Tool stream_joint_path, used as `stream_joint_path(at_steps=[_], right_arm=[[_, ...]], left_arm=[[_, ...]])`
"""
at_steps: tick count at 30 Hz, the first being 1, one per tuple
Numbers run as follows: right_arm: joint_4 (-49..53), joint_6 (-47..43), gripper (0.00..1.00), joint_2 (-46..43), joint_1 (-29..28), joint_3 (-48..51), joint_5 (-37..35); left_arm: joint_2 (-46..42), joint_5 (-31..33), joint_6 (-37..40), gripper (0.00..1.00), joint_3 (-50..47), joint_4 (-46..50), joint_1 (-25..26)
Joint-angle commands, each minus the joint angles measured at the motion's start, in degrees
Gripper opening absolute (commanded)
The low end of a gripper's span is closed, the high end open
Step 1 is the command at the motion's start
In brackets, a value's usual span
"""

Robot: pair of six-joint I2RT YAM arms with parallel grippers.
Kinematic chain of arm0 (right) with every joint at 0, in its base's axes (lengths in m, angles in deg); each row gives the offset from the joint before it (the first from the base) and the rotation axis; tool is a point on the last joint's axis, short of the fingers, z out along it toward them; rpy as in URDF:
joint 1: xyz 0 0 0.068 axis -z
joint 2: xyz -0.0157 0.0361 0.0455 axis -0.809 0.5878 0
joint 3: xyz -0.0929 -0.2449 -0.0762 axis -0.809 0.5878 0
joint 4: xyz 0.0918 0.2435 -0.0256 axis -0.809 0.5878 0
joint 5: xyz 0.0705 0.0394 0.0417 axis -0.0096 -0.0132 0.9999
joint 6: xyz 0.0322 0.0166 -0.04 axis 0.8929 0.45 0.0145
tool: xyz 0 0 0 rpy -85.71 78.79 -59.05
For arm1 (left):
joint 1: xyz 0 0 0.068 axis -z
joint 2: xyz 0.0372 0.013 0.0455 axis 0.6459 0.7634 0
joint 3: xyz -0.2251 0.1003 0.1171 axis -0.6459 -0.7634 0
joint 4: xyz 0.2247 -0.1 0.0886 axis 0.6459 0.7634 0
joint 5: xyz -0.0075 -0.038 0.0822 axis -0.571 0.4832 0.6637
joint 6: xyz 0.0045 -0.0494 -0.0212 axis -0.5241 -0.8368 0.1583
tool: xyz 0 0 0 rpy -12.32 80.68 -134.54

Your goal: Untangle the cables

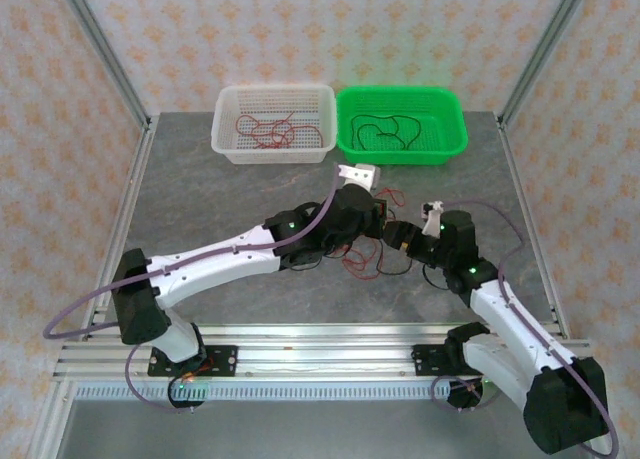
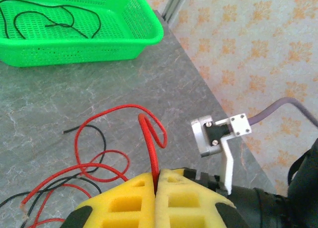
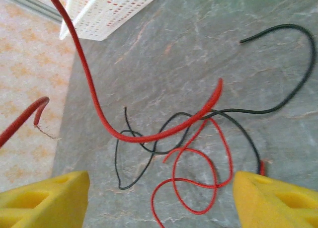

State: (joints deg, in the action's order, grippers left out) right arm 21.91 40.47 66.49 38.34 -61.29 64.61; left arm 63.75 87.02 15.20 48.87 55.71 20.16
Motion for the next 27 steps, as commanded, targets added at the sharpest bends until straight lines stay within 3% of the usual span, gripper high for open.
stream_joint_path(at_steps=[1,9,15,27], right_arm=[[-6.7,2.6,0.75,1.2,-1.8,0.8,-0.7],[-15.2,6.8,0.73,7.7,-4.9,3.1,-4.9],[-17.5,8.2,0.73,9.2,-7.7,5.5,-7.4],[-16.4,9.3,0.73,5.5,-9.7,9.6,-9.2]], left_arm=[[-2.1,0.8,0.5,0.0,-1.0,-0.5,0.3],[-4.4,1.3,0.6,0.0,0.1,-0.4,0.3],[-5.0,8.5,1.6,0.0,3.2,4.0,-0.5],[-2.5,7.2,4.4,0.0,10.6,4.5,-14.4]])
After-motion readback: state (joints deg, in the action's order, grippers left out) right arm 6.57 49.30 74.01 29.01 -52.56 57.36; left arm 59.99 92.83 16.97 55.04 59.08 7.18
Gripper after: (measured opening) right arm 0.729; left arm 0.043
